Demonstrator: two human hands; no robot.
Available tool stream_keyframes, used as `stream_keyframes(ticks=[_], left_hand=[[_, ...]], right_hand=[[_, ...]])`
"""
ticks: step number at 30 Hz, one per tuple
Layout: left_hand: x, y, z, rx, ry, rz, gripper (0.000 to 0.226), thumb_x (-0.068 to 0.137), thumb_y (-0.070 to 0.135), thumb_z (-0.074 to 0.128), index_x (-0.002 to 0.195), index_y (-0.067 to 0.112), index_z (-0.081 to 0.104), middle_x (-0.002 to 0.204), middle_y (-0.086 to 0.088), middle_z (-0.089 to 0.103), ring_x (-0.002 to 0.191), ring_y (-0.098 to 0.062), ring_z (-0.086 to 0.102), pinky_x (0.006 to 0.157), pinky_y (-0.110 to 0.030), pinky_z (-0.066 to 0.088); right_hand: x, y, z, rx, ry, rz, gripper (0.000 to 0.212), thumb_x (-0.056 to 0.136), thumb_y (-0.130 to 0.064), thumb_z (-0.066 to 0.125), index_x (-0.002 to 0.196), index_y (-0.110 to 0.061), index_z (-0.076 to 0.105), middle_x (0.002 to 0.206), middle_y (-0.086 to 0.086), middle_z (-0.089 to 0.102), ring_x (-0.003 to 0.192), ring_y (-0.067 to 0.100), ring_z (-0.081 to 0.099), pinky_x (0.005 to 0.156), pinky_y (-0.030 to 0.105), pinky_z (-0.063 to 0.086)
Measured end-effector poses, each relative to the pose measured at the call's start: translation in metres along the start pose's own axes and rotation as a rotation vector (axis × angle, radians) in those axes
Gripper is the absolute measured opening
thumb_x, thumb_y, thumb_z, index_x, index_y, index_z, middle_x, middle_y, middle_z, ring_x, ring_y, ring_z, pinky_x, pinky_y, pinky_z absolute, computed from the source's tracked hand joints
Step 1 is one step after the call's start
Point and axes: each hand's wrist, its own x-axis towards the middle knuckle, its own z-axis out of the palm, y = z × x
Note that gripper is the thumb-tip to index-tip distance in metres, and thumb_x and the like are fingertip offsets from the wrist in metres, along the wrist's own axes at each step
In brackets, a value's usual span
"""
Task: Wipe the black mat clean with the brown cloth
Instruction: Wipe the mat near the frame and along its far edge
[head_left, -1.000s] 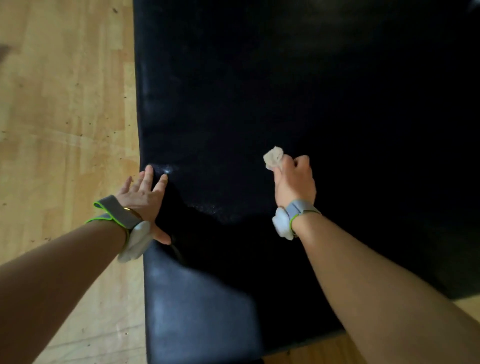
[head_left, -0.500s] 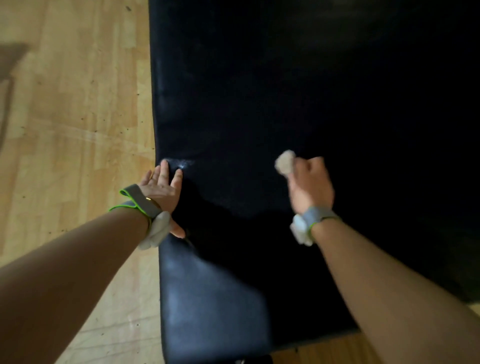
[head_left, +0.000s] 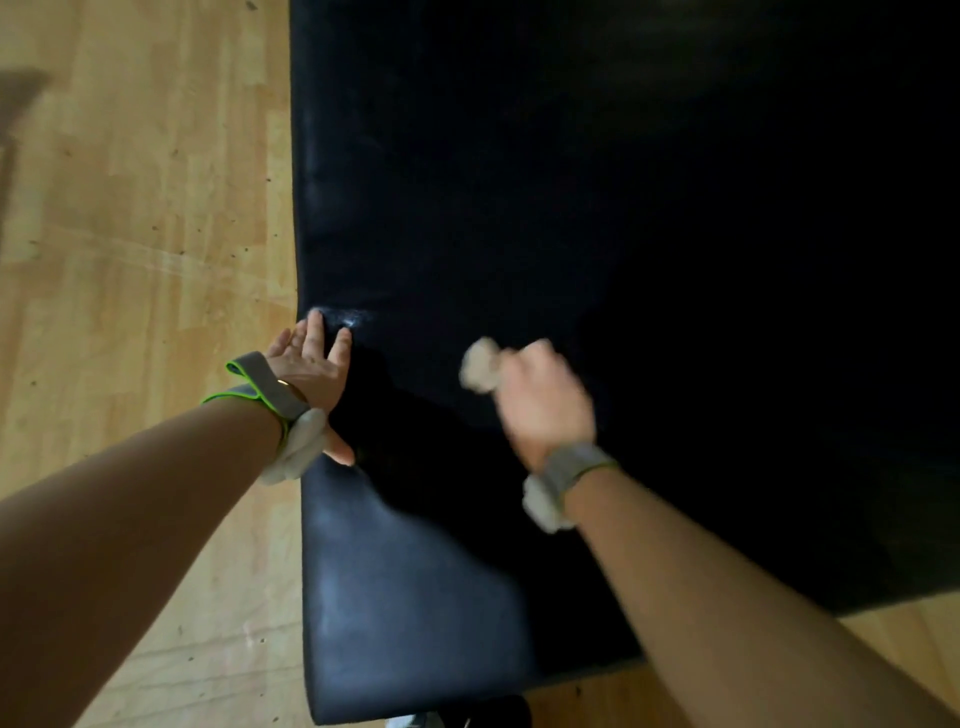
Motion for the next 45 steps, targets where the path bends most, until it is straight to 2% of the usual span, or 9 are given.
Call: stream_keyframes(ticks=[5, 9, 13, 18, 22, 27, 30, 35, 45], left_hand=[[0.001, 0.001, 0.001, 0.034, 0.004, -0.009, 0.147, 0.053, 0.07, 0.076, 0.146, 0.004, -0.018, 0.149, -0.032, -0.02, 0.142, -0.039, -0.011, 0.118, -0.041, 0.0], [0.003, -0.001, -0.001, 0.024, 0.0, -0.003, 0.149, 0.05, 0.07, 0.076, 0.146, 0.003, -0.016, 0.149, -0.033, -0.019, 0.142, -0.039, -0.01, 0.116, -0.039, -0.002], [0.004, 0.001, -0.003, 0.039, -0.019, -0.022, 0.153, 0.047, 0.072, 0.076, 0.146, 0.004, -0.018, 0.149, -0.032, -0.019, 0.143, -0.039, -0.009, 0.117, -0.041, 0.001], [0.005, -0.002, 0.002, 0.037, 0.0, -0.005, 0.153, 0.046, 0.072, 0.077, 0.146, 0.006, -0.018, 0.15, -0.03, -0.019, 0.143, -0.039, -0.008, 0.118, -0.04, 0.002], [0.007, -0.006, 0.006, 0.026, 0.015, 0.014, 0.153, 0.045, 0.071, 0.078, 0.146, 0.007, -0.018, 0.15, -0.029, -0.019, 0.143, -0.039, -0.007, 0.118, -0.042, 0.003], [0.007, -0.004, 0.003, 0.049, 0.028, 0.003, 0.153, 0.045, 0.071, 0.078, 0.146, 0.005, -0.016, 0.15, -0.031, -0.015, 0.143, -0.042, -0.003, 0.118, -0.044, 0.006], [0.001, 0.0, 0.002, 0.074, 0.036, -0.002, 0.15, 0.049, 0.07, 0.077, 0.147, 0.004, -0.016, 0.15, -0.032, -0.015, 0.142, -0.043, -0.004, 0.117, -0.046, 0.005], [-0.01, -0.001, 0.002, 0.069, 0.075, -0.005, 0.148, 0.049, 0.072, 0.075, 0.148, 0.011, -0.016, 0.153, -0.024, -0.016, 0.144, -0.036, -0.008, 0.116, -0.046, -0.001], [-0.076, 0.019, 0.061, 0.079, 0.052, 0.212, 0.146, 0.049, 0.072, 0.074, 0.148, 0.017, -0.018, 0.154, -0.003, -0.026, 0.142, -0.025, -0.022, 0.116, -0.043, -0.006]], right_hand=[[0.016, 0.043, -0.002, 0.024, 0.111, 0.36, 0.021, 0.095, -0.021, 0.048, 0.109, -0.008, 0.056, 0.11, 0.015, 0.049, 0.092, 0.035, 0.054, 0.068, 0.033, 0.038], [-0.041, -0.041, 0.002, 0.226, -0.074, 0.226, 0.008, 0.091, -0.021, 0.054, 0.087, -0.016, 0.058, 0.09, 0.011, 0.057, 0.077, 0.032, 0.058, 0.065, 0.038, 0.05], [-0.064, -0.057, -0.003, 0.262, -0.139, 0.028, 0.01, 0.093, -0.025, 0.055, 0.095, -0.016, 0.058, 0.093, 0.008, 0.056, 0.079, 0.029, 0.058, 0.065, 0.037, 0.046], [-0.03, 0.055, -0.002, -0.019, 0.048, 0.378, 0.024, 0.096, -0.025, 0.043, 0.113, -0.011, 0.053, 0.104, 0.006, 0.05, 0.095, 0.031, 0.055, 0.068, 0.032, 0.037], [-0.036, 0.02, -0.006, 0.024, 0.089, 0.498, 0.02, 0.095, -0.023, 0.048, 0.108, -0.009, 0.055, 0.103, 0.01, 0.047, 0.086, 0.03, 0.056, 0.063, 0.031, 0.036], [-0.087, -0.113, -0.006, 0.322, -0.158, 0.12, 0.01, 0.08, -0.021, 0.064, 0.081, -0.019, 0.054, 0.082, 0.008, 0.055, 0.065, 0.028, 0.056, 0.051, 0.029, 0.041], [-0.092, -0.092, -0.002, 0.252, -0.216, -0.027, 0.012, 0.09, -0.026, 0.056, 0.086, -0.015, 0.058, 0.087, 0.011, 0.056, 0.073, 0.032, 0.058, 0.057, 0.036, 0.04], [-0.088, 0.038, -0.011, 0.046, 0.011, 0.567, 0.024, 0.097, -0.029, 0.047, 0.111, -0.01, 0.053, 0.114, 0.011, 0.047, 0.095, 0.031, 0.056, 0.071, 0.034, 0.041], [-0.09, 0.031, -0.006, -0.079, -0.01, 0.535, 0.026, 0.097, -0.023, 0.05, 0.117, -0.007, 0.049, 0.119, 0.013, 0.041, 0.095, 0.03, 0.054, 0.07, 0.036, 0.045]])
